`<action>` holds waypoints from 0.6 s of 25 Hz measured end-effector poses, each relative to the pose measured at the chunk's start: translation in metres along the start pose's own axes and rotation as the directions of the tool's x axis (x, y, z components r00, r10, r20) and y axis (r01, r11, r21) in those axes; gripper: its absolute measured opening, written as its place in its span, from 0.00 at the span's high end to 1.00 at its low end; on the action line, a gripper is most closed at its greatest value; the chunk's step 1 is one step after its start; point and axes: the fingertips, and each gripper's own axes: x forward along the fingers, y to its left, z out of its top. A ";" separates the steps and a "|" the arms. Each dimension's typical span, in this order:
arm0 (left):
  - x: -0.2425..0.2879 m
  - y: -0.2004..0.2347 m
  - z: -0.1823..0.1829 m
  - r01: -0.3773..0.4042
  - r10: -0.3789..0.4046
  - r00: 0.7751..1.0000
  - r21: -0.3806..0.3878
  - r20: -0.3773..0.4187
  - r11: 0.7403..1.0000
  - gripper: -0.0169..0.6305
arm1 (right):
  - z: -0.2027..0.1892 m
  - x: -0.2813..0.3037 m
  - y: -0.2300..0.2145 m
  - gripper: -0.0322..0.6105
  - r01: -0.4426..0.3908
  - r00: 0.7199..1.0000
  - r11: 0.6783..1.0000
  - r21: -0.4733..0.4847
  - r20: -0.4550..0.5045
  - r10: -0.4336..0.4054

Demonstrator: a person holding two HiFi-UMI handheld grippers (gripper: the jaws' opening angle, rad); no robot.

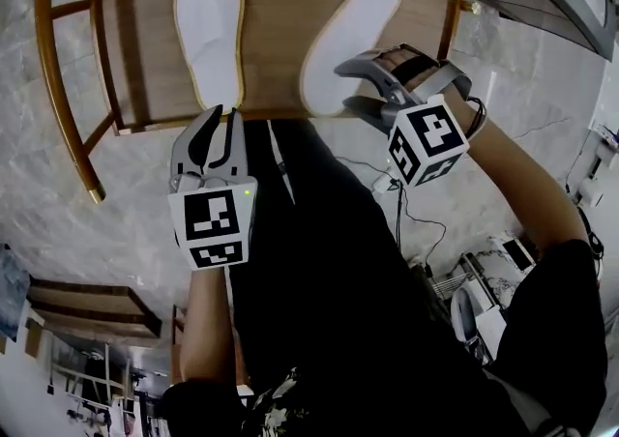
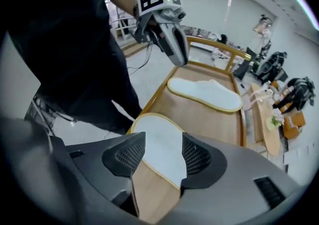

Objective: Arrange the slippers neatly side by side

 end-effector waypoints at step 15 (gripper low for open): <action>0.006 -0.011 -0.007 0.146 -0.146 0.989 -0.119 0.011 0.982 0.86 | -0.022 0.035 -0.009 0.58 -0.287 0.941 0.885 -0.367 -0.282 0.189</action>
